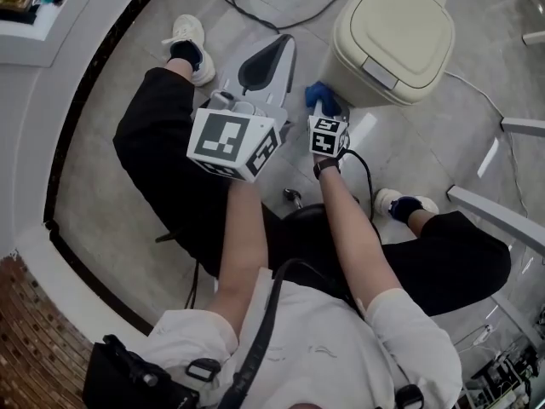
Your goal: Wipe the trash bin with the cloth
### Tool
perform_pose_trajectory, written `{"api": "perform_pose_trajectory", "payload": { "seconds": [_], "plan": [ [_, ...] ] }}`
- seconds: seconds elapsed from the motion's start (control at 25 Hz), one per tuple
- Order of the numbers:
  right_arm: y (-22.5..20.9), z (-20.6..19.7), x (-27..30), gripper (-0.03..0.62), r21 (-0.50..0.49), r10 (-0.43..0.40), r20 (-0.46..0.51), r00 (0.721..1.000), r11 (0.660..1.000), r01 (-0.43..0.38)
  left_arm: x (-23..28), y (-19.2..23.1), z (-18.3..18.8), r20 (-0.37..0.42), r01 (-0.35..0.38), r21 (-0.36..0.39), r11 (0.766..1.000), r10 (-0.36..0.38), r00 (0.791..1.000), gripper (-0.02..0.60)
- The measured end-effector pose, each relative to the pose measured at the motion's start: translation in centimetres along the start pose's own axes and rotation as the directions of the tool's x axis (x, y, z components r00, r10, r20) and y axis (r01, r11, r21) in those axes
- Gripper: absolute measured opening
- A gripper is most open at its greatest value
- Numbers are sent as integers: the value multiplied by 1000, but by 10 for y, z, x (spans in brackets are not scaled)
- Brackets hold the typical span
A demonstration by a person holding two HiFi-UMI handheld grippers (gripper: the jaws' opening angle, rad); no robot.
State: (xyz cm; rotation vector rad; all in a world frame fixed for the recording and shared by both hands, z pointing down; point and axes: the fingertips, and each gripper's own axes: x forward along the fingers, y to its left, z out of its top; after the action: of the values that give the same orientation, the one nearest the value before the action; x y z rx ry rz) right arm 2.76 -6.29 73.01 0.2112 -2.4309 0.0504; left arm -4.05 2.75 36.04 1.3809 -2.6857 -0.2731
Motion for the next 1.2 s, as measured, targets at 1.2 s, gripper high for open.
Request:
{"api": "perform_pose_trajectory", "payload": {
  "seconds": [1.2],
  "plan": [
    [-8, 89, -95, 69, -460, 88, 399, 913, 880, 117, -31, -40, -2, 20, -143, 23, 989, 143, 990, 0]
  ]
}}
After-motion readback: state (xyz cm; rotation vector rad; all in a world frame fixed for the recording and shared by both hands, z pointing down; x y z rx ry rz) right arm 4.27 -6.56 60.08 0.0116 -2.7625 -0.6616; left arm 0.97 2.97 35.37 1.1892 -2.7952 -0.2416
